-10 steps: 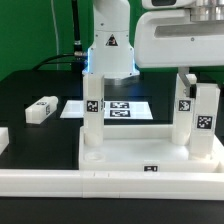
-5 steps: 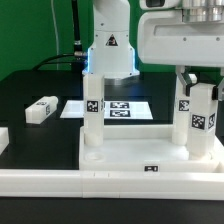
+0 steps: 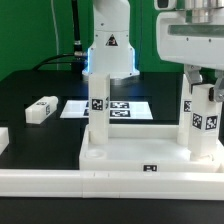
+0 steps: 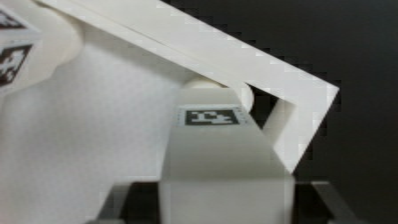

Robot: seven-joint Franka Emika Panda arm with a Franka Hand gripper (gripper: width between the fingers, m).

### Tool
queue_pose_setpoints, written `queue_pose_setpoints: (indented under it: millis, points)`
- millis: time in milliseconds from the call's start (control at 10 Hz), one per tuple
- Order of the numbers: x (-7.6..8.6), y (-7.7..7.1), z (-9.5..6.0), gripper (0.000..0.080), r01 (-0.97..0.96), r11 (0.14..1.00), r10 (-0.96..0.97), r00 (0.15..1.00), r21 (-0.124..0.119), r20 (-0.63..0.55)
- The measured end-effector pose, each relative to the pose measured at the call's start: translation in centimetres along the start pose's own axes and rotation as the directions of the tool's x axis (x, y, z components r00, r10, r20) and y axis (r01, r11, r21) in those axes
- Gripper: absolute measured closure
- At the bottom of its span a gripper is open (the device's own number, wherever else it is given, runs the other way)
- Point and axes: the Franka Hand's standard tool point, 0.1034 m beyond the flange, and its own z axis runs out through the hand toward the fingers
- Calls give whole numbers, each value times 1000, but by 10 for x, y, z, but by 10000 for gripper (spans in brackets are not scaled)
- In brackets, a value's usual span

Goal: Assemble desk

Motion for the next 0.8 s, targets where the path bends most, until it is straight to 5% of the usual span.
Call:
queue_pose_setpoints:
  millis: [300,400,500,600,800]
  points:
    - [0,0,1,498,16,1000,-16,1000,-2,-1]
    - [-1,1,1,306,32,999,-32,999,-5,-3]
    - [-1,1,1,306,119,993,-119,993,-7,-7]
    - [-2,0,1,186,200,980,-200,980,-10,-9]
    - [-3,0,2,151,356,935,-356,935,-12,-11]
